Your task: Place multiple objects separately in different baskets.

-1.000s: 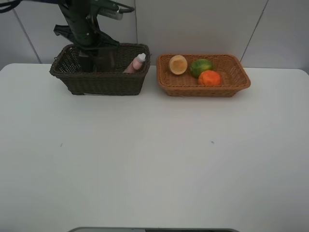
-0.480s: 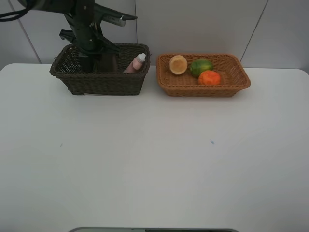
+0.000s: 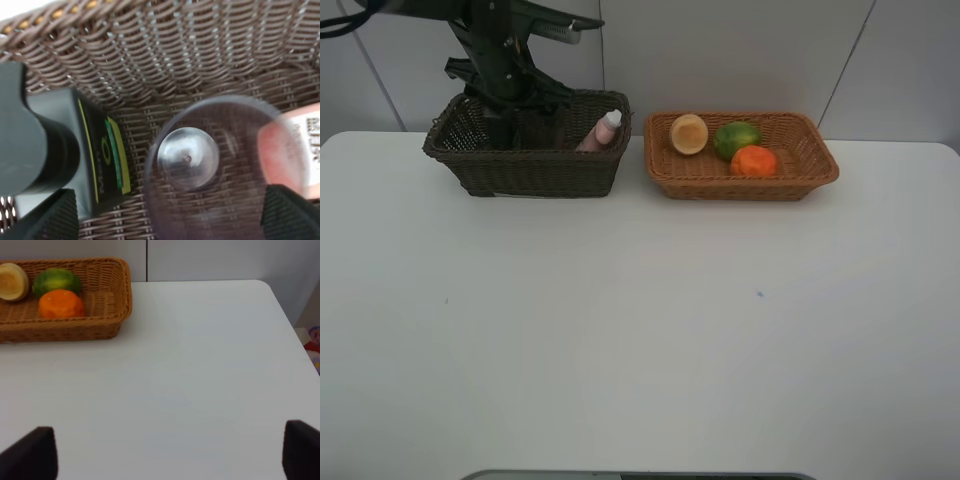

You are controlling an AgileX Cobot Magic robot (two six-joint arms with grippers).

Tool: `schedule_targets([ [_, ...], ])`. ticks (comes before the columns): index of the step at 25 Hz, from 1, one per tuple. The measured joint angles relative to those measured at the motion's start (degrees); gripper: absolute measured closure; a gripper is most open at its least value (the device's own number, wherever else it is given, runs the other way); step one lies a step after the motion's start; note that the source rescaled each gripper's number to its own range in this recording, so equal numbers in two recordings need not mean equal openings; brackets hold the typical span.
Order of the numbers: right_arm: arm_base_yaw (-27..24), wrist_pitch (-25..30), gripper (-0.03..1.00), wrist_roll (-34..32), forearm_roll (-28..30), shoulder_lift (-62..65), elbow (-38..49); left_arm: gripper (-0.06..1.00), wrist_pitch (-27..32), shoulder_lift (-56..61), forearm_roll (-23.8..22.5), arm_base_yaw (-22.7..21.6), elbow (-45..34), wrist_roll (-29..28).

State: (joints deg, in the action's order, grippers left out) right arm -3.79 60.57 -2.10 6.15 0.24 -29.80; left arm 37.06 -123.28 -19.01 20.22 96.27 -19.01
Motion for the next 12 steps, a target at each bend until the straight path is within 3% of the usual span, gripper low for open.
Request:
schedule_targets([
  [8,0.0,0.0,-0.03,0.0,0.0,0.0,0.0,0.0,4.6,6.6,3.8,1.2,-0.6,2.7],
  [12,0.0,0.0,-0.03,0.0,0.0,0.0,0.0,0.0,3.2,13.0,7.7,1.2,-6.8,6.0],
])
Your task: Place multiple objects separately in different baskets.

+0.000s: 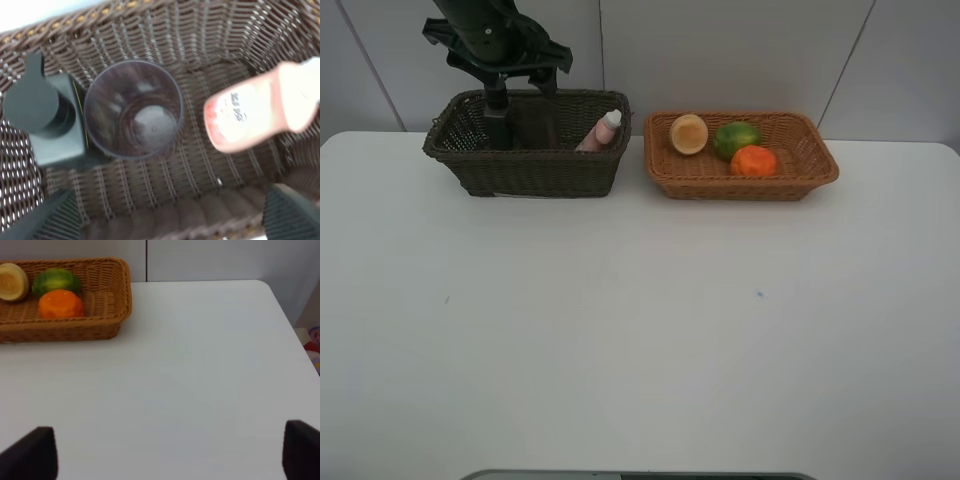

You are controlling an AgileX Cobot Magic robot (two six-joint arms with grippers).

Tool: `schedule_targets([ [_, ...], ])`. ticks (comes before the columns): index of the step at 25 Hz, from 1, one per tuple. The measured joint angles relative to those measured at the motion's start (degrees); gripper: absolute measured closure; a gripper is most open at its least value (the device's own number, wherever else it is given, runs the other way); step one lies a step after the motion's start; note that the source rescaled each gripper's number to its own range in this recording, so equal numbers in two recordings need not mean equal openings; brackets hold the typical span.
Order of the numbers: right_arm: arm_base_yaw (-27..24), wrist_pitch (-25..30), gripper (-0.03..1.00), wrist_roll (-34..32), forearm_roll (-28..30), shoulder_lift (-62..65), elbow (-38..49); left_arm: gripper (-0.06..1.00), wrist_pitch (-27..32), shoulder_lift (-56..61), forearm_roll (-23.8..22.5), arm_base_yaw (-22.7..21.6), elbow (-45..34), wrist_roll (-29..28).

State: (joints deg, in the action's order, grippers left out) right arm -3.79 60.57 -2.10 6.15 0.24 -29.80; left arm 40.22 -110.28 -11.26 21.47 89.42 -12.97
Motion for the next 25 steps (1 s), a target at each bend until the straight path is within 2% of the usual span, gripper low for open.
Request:
schedule_targets([
  [6,0.0,0.0,-0.03,0.0,0.0,0.0,0.0,0.0,-2.7,12.2,3.1,-4.3,-12.6,3.0],
  [16,0.0,0.0,-0.03,0.0,0.0,0.0,0.0,0.0,0.7,41.1,4.9,-20.3,-32.2,4.7],
  [22,0.0,0.0,-0.03,0.0,0.0,0.0,0.0,0.0,3.0,61.2,10.7,-22.4,-45.0,7.5],
  [25,0.0,0.0,-0.03,0.0,0.0,0.0,0.0,0.0,3.7,72.0,11.3,-22.5,-50.2,7.8],
])
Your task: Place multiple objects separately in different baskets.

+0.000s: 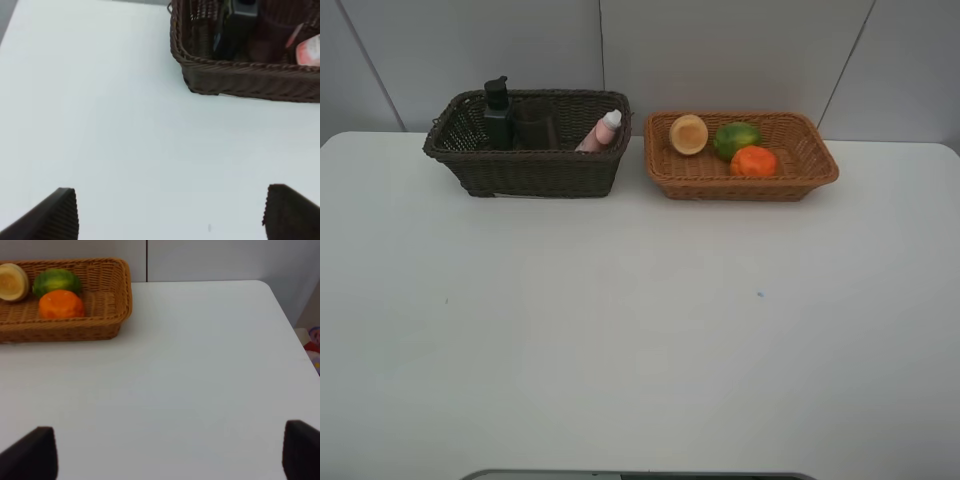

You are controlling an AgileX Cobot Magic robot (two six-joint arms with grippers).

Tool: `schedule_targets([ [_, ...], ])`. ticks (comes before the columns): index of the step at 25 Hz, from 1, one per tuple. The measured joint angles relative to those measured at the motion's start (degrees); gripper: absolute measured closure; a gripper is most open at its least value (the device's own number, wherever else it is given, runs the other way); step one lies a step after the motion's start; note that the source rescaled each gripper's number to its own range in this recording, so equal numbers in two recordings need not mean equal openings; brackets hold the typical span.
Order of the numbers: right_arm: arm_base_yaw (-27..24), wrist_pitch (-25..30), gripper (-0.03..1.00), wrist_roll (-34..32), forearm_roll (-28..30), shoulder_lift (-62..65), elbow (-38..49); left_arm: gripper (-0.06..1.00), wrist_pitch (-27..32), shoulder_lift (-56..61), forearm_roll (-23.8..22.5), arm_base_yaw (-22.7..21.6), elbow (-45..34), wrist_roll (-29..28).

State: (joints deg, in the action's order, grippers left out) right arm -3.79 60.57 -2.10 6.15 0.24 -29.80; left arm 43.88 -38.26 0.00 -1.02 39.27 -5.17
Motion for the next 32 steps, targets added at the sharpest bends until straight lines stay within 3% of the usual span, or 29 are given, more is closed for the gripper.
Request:
schedule_targets([
  [7,0.0,0.0,-0.03,0.0,0.0,0.0,0.0,0.0,8.5,19.9,0.0,0.0,-6.1,2.6],
  [14,0.0,0.0,-0.03,0.0,0.0,0.0,0.0,0.0,16.4,31.2,3.2,0.0,-9.9,3.0],
  [21,0.0,0.0,-0.03,0.0,0.0,0.0,0.0,0.0,16.9,37.2,4.9,0.1,-10.2,6.2],
  [32,0.0,0.0,-0.03,0.0,0.0,0.0,0.0,0.0,16.9,38.7,4.9,2.7,-10.2,6.6],
])
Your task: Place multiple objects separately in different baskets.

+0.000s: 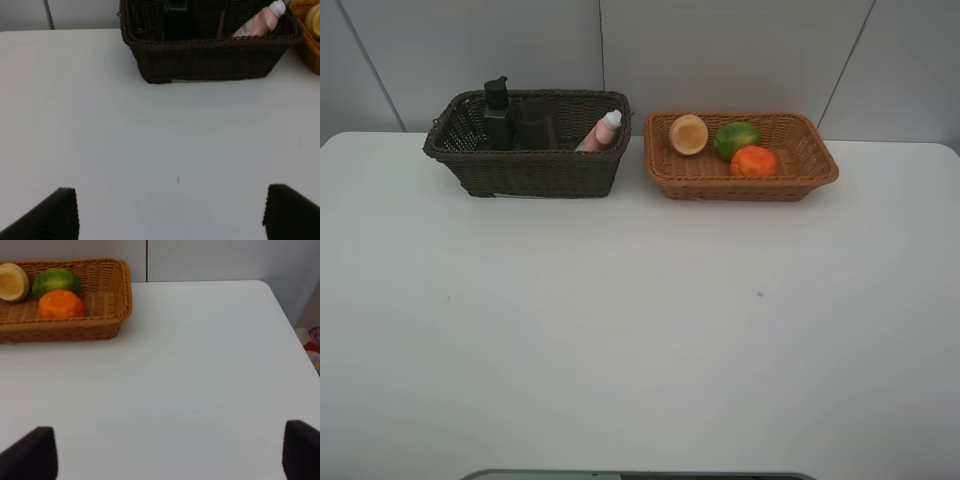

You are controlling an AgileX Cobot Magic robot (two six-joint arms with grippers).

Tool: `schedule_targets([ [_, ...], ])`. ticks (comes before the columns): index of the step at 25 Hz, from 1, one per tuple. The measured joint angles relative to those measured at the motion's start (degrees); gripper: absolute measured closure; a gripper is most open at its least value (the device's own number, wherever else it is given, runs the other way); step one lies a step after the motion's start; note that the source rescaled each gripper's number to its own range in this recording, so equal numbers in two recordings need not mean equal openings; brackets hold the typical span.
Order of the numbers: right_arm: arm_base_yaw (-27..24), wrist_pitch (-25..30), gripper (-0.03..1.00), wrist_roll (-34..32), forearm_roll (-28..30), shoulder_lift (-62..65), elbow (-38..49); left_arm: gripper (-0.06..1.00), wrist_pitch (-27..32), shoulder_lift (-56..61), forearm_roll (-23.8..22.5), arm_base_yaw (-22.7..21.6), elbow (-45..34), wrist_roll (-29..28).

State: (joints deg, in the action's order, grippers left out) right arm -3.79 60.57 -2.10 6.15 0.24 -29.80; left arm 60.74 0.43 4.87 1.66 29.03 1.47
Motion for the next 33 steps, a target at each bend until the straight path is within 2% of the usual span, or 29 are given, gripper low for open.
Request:
schedule_targets([
  [33,0.0,0.0,-0.03,0.0,0.0,0.0,0.0,0.0,0.0,0.0,-1.3,0.0,0.0,0.8],
])
